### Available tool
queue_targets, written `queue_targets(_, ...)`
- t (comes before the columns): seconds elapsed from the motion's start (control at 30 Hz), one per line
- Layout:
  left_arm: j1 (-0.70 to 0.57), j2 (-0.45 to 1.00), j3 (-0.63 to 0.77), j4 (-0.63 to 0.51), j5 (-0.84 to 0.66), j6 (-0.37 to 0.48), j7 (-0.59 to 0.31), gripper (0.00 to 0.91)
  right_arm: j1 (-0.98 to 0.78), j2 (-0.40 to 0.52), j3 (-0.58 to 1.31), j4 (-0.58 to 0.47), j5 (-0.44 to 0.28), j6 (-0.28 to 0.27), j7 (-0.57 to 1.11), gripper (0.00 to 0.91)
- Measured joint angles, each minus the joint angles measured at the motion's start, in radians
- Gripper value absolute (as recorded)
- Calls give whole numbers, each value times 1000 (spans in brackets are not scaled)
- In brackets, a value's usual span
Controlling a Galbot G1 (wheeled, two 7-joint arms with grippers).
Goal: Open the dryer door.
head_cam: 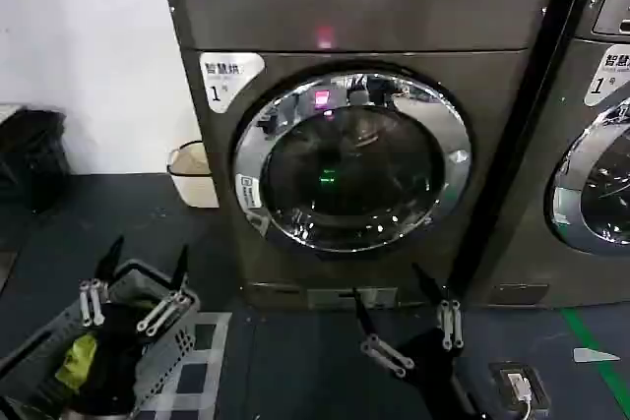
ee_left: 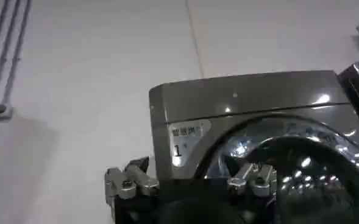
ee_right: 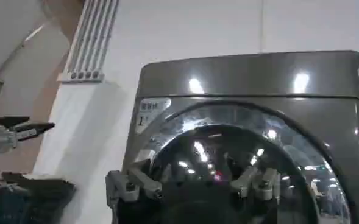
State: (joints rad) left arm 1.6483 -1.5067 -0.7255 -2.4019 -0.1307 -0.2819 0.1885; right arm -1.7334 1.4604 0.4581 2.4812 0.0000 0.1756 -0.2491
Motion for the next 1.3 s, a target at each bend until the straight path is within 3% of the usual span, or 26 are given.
queue_targets(0.17,-6,0,3,-6,2,33,-35,907,41,-33,41,-17,74,-55,-24,907)
queue_targets(0.43,2,-2,13,-24,-9,80,-45,907,171,-134,135,-86,259,-162,-74,907)
queue_targets(0.83,-14,-11,-6,-31,-14,168,-91,907,439,-328,76,-319,452,-221,-158,907)
queue_targets(1.1,-10,-9,-28,-46,-2,239,-67,907,628,-389,-63,-457,477,-232,-195,907)
queue_targets(1.3,1,-13,-32,-69,-4,243,-61,907,788,-396,-181,-552,480,-286,-193,907)
